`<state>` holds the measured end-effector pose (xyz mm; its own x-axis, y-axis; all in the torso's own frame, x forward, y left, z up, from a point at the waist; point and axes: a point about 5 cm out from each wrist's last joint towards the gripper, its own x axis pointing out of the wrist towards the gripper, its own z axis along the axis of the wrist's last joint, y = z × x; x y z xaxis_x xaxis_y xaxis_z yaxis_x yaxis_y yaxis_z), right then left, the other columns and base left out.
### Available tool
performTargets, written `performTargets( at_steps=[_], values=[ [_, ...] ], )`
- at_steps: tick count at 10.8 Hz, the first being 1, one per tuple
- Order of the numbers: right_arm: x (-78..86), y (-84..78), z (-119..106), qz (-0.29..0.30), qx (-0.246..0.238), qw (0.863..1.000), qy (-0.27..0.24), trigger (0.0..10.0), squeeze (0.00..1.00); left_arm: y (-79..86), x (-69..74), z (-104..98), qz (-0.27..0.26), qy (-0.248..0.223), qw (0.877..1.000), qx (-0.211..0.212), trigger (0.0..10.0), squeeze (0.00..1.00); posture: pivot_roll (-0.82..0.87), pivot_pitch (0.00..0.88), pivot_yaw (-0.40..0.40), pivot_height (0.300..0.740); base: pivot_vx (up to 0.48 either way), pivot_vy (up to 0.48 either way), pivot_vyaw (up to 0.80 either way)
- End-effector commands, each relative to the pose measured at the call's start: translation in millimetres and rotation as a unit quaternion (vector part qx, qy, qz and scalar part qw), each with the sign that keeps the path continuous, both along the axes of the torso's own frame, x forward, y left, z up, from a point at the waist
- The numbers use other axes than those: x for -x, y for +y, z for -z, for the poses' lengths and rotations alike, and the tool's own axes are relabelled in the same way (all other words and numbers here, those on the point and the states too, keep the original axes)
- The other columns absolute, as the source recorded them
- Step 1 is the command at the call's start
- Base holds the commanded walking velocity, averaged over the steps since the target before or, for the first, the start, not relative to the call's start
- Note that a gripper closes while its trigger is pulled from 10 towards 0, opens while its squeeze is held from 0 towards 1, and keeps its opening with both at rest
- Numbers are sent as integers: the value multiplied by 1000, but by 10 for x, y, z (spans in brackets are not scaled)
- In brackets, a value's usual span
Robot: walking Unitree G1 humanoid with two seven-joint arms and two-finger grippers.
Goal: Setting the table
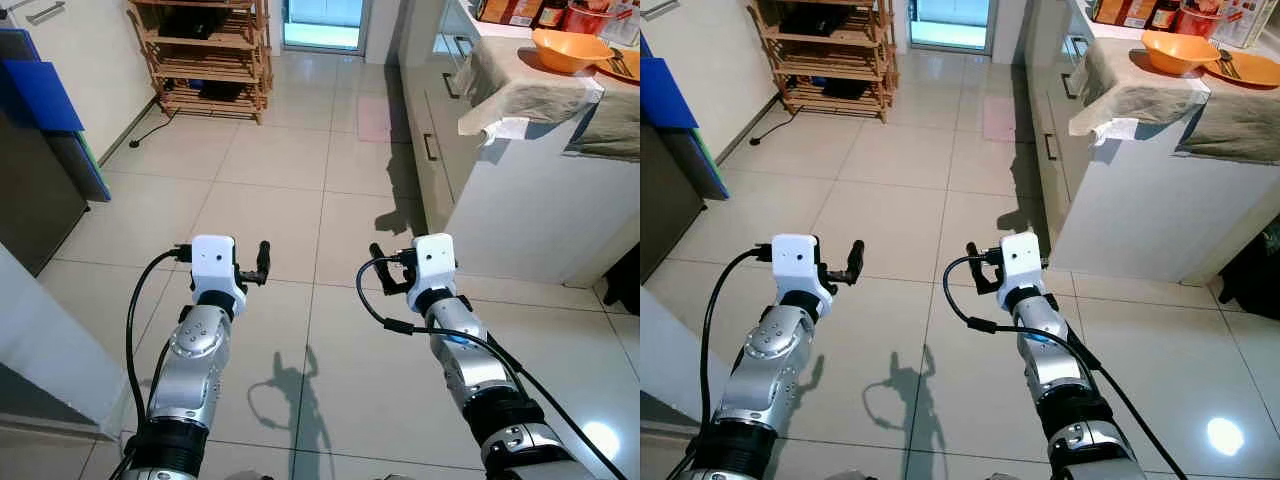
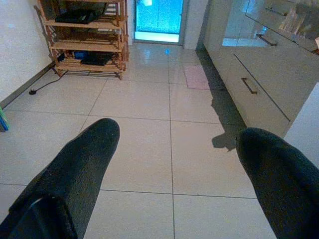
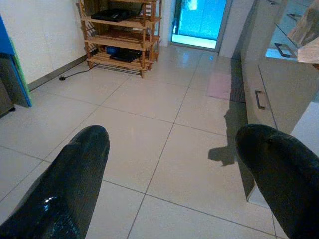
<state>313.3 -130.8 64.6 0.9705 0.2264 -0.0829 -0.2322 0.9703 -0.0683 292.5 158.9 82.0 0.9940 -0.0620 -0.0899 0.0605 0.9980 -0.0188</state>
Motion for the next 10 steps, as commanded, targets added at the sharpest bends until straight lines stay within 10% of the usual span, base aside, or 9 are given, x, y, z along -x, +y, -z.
performTargets(
  at_steps=[1, 2, 5, 10],
  values=[
    [352, -396, 208, 30, 8, 999, 29, 10000, 0, 268, 439, 246, -45, 42, 998, 30, 10000, 0, -27, 0, -16, 740, 0, 0, 0],
    [537, -539, 271, 33, 13, 999, 39, 10000, 0, 340, 640, 305, -59, 53, 996, 52, 10000, 0, -27, 0, -17, 740, 0, 0, 0],
    [389, -491, 222, 20, 15, 999, 28, 10000, 0, 293, 387, 178, -50, 23, 998, 20, 10000, 0, -26, 0, -15, 740, 0, 0, 0],
    [417, -460, 183, 26, 5, 999, 20, 10000, 0, 232, 422, 155, -39, 17, 999, 15, 10000, 0, -25, 0, -5, 740, 0, 0, 0]
  ],
)
